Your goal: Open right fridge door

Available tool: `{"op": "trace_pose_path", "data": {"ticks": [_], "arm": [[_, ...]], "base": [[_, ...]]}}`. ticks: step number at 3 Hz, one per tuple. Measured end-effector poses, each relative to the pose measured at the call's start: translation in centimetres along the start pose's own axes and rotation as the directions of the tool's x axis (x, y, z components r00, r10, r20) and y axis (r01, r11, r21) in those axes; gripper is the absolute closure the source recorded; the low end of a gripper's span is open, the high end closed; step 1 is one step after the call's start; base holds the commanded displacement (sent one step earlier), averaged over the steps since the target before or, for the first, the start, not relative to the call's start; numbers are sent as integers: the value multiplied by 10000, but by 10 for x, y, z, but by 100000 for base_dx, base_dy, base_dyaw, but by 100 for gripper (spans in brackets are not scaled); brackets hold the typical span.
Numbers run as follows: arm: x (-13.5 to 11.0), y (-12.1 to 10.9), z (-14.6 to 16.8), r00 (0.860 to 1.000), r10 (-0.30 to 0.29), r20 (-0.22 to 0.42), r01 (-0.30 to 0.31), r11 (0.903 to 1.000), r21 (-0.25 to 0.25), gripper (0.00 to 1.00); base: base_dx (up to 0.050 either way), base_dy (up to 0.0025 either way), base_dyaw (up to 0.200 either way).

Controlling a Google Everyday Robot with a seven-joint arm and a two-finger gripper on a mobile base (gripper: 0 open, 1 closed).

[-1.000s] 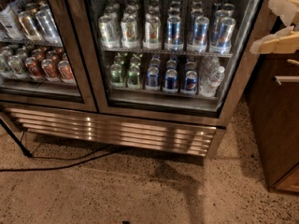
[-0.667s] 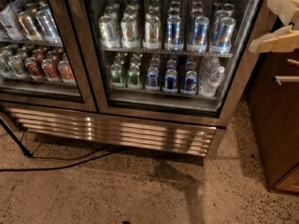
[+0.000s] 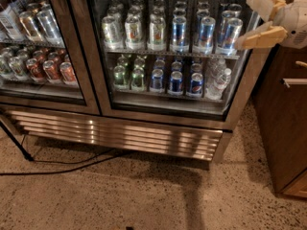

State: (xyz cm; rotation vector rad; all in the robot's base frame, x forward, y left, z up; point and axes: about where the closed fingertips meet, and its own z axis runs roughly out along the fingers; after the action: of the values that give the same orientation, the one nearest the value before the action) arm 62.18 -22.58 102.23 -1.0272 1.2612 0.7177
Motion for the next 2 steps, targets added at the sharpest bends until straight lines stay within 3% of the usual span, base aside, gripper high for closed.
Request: {"op": "trace_pose_path", "data": {"ticks": [2], "arm": [[17,8,68,9988,404,279,-361,9895,-1398,0]], "base": [[0,0,0]]}}
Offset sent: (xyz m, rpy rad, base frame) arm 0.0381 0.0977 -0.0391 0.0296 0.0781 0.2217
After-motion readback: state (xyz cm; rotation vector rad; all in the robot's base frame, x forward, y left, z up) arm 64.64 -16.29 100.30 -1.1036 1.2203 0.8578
